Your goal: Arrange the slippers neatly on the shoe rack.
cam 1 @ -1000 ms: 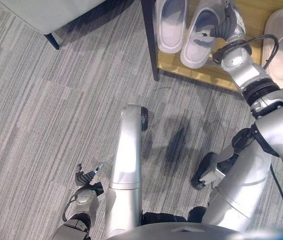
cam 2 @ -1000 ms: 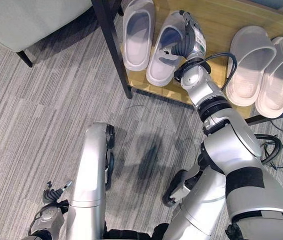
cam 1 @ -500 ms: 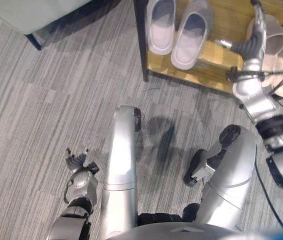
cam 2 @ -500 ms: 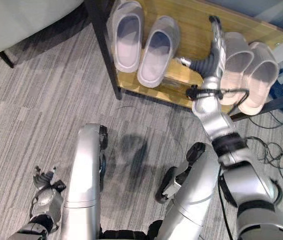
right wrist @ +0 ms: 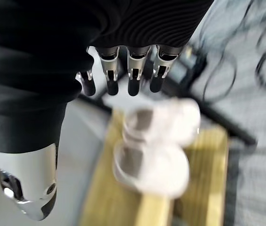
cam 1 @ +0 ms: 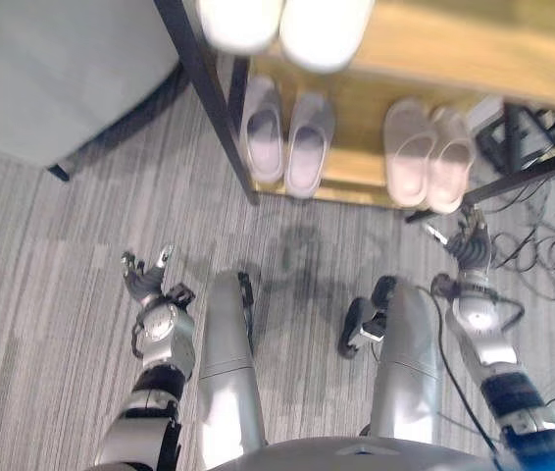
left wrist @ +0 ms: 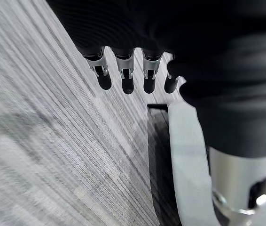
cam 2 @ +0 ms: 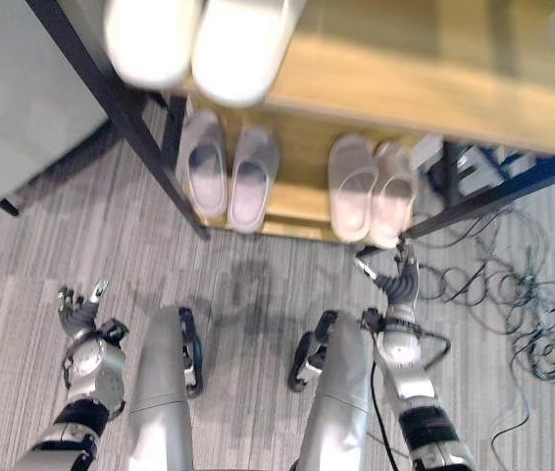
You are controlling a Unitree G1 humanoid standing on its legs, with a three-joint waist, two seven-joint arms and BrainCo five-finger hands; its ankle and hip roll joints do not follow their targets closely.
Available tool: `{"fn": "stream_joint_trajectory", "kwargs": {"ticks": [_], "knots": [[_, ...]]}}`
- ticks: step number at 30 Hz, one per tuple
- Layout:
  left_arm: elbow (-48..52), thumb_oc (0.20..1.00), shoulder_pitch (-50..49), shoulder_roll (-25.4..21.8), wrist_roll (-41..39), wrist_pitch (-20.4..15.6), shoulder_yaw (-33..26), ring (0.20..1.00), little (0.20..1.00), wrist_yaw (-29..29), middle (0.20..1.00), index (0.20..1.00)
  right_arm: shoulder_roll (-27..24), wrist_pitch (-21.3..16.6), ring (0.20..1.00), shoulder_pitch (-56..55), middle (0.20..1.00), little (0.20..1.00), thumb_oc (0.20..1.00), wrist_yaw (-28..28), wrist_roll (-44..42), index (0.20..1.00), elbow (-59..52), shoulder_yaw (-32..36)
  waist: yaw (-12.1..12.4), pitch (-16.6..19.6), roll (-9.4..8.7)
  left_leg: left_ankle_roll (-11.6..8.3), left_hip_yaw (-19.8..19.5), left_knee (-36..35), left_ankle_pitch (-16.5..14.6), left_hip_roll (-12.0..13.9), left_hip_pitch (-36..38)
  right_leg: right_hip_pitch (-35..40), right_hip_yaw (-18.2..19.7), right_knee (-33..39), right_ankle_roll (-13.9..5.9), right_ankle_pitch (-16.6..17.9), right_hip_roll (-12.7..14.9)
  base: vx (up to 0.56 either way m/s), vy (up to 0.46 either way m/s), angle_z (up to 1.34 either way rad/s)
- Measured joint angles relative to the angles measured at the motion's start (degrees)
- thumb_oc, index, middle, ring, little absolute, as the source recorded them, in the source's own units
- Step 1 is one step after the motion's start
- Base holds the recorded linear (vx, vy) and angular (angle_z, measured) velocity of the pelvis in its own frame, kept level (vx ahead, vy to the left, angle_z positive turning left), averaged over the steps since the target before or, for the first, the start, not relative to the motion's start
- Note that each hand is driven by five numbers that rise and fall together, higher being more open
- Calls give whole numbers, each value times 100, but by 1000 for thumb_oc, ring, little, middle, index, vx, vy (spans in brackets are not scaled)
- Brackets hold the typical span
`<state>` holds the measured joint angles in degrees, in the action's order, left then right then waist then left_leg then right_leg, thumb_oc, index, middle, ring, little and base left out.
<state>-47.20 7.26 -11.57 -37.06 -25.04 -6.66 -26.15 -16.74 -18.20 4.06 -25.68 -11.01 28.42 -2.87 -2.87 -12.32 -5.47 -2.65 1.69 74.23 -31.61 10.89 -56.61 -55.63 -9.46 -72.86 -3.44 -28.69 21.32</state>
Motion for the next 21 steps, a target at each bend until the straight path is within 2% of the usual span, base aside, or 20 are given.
{"fn": "stream_joint_trajectory", "kwargs": {"ticks": [1,2,4,5,6,7,8,10,11,12,16,21], "knots": [[-173,1000,-167,86,-19,-29,-18,1000,1000,4,1000,1000,92,9,1000,-61,1000,1000,1000,-48,-2,1000,428,48,28,95,-18,-3,96,-574,224,5,406,381,-90,554,-2,222,-89,-10,-34,-7],[-862,1000,-577,283,-56,-38,-1,1000,1000,79,1000,1000,169,27,1000,-324,1000,1000,1000,-101,-7,1000,1357,52,38,433,34,-60,240,-1822,734,-33,1221,1170,-306,1713,-1,663,-245,-9,-3,-5],[-1009,1000,-617,265,-47,16,1,1000,1000,87,1000,1000,216,29,1000,-369,1000,1000,1000,-97,-9,1000,1494,60,56,442,36,-61,237,-2036,850,-48,1316,1280,-398,1870,53,691,-266,67,29,20],[-1887,1000,-628,420,256,236,20,1000,1000,362,1000,1000,598,4,1000,-166,1000,1000,1000,-41,-23,1000,2787,372,-4,384,36,-102,339,-3722,1633,-272,2735,2667,-751,3341,-19,1300,-333,174,4,27],[-2106,1000,-949,591,351,353,280,1000,1000,463,1000,1000,549,-11,1000,-464,1000,1000,1000,-37,-33,1000,3075,313,76,629,197,-79,470,-4703,2035,-328,3585,3463,-920,4423,-134,1660,-463,189,-10,10],[-2199,1000,-1179,588,499,405,458,1000,1000,573,1000,1000,444,-12,1000,-548,1000,1000,1000,-17,-33,1000,3407,238,112,788,291,-82,514,-5278,2055,-327,4040,3865,-1009,4914,-197,1784,-541,106,-41,-24],[-2362,1000,-1308,560,724,456,604,1000,1000,648,1000,1000,365,-11,1000,-551,1000,1000,1000,29,-34,1000,3753,246,108,1001,448,-124,601,-5686,2202,-351,4287,4091,-1099,5262,-303,1900,-541,79,-42,-17],[-2499,1000,-1398,496,1109,597,665,1000,1000,886,1000,1000,279,44,1000,-644,1000,1000,1000,105,-10,1000,3847,242,84,1103,568,-112,630,-5970,2371,-408,4477,4266,-1173,5510,-286,2172,-538,75,-62,-6],[-2507,1000,-1427,499,1258,709,649,1000,1000,1047,1000,1000,279,107,1000,-674,1000,1000,1000,272,5,1000,3925,219,85,1108,652,-120,716,-6280,2541,-400,4735,4411,-1179,5721,-204,2311,-602,90,-101,-20],[-2511,1000,-1472,489,1440,809,663,1000,1000,1140,1000,1000,279,170,1000,-714,1000,1000,1000,464,12,1000,4088,156,84,1101,617,-173,750,-6902,2815,-391,5227,4794,-1212,6156,-189,2475,-763,80,-132,-23],[-2482,1000,-1250,480,1593,853,670,1000,1000,1336,1000,1000,286,261,1000,-727,1000,1000,1000,780,114,1000,4066,-63,84,1210,651,-198,751,-7300,2994,-375,5514,5011,-1209,6416,-200,2589,-879,6,-64,-2],[-2482,1000,-1232,533,1649,901,786,1000,1000,1501,1000,1000,405,353,1000,-796,1000,1000,1000,1178,79,1000,4043,-123,104,1384,681,-201,862,-7835,3235,-370,5894,5475,-1296,7271,-227,3003,-1077,-4,-34,-5]]}}
